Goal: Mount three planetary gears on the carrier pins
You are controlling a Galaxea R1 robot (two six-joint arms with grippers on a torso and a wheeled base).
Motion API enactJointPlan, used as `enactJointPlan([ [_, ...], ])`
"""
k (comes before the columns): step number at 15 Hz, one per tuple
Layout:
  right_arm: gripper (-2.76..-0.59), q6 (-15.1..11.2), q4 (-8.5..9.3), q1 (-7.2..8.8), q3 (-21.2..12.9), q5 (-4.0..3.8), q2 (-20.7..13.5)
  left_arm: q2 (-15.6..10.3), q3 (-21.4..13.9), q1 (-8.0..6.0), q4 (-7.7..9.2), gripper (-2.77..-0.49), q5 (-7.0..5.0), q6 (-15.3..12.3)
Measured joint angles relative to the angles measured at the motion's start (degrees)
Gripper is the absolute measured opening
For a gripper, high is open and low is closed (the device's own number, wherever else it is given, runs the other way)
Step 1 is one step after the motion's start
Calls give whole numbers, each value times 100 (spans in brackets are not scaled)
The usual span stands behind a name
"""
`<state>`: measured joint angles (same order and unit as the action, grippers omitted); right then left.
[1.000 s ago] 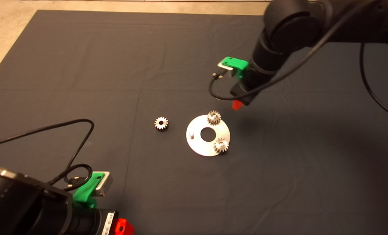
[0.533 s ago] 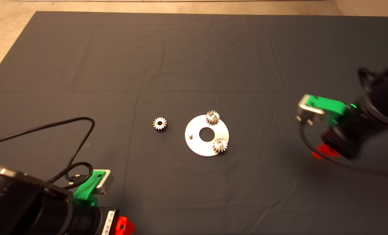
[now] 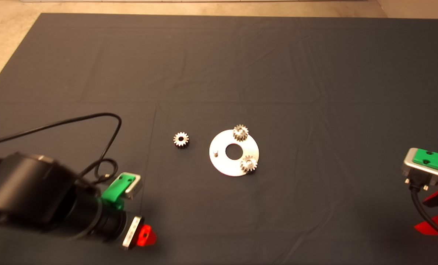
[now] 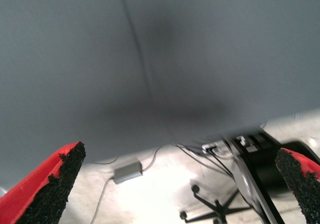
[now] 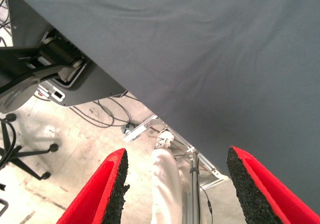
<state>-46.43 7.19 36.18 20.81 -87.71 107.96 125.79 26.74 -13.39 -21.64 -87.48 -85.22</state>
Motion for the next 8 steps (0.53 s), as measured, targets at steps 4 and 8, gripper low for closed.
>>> enactJointPlan([
  [4,-191,-12,20,-395,-42,1,-53,525,602,-29,71,-49,13,603],
  [8,-191,-169,-166,-2378,-56,-1,569,1174,1758,-33,58,-49,2,1194],
])
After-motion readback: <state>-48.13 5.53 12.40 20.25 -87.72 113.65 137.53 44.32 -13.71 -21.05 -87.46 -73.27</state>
